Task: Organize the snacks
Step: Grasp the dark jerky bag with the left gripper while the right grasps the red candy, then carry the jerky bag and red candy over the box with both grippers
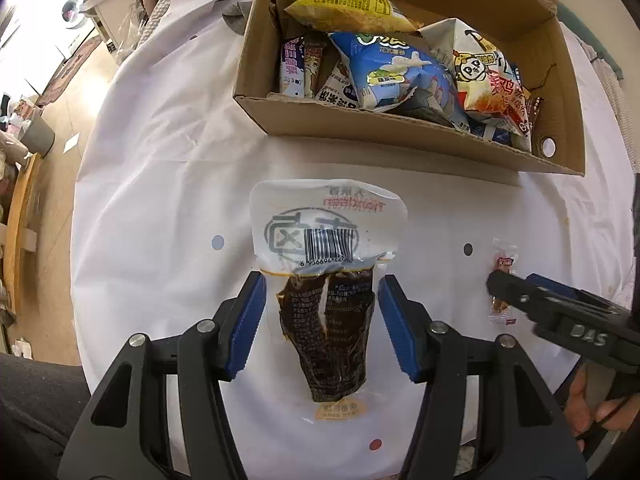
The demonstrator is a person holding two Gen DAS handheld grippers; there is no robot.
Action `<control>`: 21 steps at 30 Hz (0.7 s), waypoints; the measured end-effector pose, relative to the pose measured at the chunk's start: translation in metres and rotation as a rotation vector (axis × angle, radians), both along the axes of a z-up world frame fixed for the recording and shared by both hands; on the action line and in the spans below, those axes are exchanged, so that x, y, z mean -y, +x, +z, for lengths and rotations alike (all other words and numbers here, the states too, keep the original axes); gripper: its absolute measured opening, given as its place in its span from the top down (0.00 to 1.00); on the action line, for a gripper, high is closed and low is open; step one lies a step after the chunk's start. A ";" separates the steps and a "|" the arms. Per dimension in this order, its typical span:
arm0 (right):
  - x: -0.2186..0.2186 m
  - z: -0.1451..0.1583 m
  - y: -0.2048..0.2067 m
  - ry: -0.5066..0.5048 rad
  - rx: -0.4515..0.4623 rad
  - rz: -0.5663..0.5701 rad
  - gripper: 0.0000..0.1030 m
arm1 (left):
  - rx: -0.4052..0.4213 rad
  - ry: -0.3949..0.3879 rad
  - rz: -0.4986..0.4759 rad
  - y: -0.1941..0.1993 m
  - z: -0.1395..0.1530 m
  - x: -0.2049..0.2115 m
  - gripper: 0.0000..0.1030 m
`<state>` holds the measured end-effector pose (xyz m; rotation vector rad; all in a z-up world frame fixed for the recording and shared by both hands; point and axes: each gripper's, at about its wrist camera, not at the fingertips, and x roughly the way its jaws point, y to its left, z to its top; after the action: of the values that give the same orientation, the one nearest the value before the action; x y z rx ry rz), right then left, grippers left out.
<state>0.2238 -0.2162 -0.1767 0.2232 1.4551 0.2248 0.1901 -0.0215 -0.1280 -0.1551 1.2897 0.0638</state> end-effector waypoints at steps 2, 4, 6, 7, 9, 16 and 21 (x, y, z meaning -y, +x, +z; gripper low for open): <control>-0.004 -0.004 0.000 -0.023 -0.007 0.013 0.32 | 0.003 0.000 -0.005 -0.001 0.002 -0.003 0.47; -0.009 -0.006 -0.001 -0.069 -0.004 0.053 0.39 | 0.011 0.008 -0.014 -0.001 0.004 -0.002 0.47; -0.014 -0.009 -0.002 -0.114 -0.003 0.080 0.50 | 0.024 0.020 -0.018 -0.002 0.005 -0.002 0.47; -0.017 -0.010 -0.003 -0.141 0.001 0.098 0.53 | 0.029 0.024 -0.019 -0.003 0.006 -0.002 0.47; -0.021 -0.010 -0.005 -0.190 0.015 0.132 0.80 | 0.039 0.036 -0.021 -0.004 0.007 -0.002 0.47; -0.022 0.010 -0.013 -0.111 0.083 0.141 0.82 | 0.064 0.056 -0.016 -0.007 0.010 -0.006 0.47; -0.020 0.031 -0.023 -0.009 0.144 0.143 0.82 | 0.099 0.063 -0.004 -0.014 0.018 -0.011 0.47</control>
<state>0.2006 -0.1967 -0.1456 0.0938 1.3298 0.3433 0.1763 -0.0106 -0.1105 -0.1006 1.1876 0.0916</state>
